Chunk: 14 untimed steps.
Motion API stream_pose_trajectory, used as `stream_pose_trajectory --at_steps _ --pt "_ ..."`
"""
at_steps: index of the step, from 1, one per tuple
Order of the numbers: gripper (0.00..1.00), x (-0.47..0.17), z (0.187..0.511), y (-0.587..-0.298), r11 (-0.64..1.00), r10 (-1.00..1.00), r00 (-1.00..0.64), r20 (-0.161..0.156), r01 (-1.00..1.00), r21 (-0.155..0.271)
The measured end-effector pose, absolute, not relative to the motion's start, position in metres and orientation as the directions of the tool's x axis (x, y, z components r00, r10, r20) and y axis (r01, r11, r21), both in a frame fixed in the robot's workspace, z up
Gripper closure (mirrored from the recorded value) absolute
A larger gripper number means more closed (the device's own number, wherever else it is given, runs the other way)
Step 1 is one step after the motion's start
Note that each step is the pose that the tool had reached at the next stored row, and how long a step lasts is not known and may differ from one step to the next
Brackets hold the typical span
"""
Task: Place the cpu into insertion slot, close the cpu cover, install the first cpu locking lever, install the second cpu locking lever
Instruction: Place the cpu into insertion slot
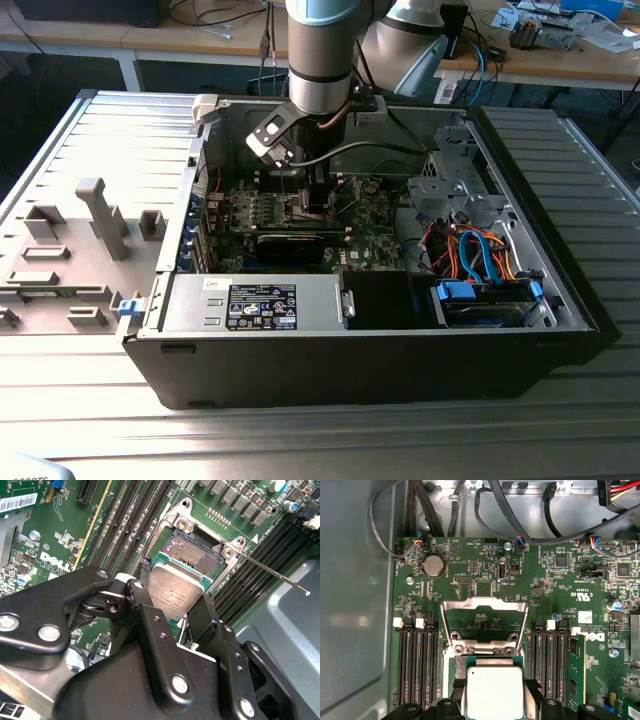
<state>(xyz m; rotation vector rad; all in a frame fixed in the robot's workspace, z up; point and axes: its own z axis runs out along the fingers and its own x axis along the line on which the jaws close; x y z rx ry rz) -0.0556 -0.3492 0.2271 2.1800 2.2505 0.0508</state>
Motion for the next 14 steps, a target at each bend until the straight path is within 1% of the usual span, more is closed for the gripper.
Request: stream_pose_trajectory --at_steps 14 --pt "0.46 -0.0594 0.2225 -0.3462 0.031 0.999 -0.032 0.018 0.999 0.029"
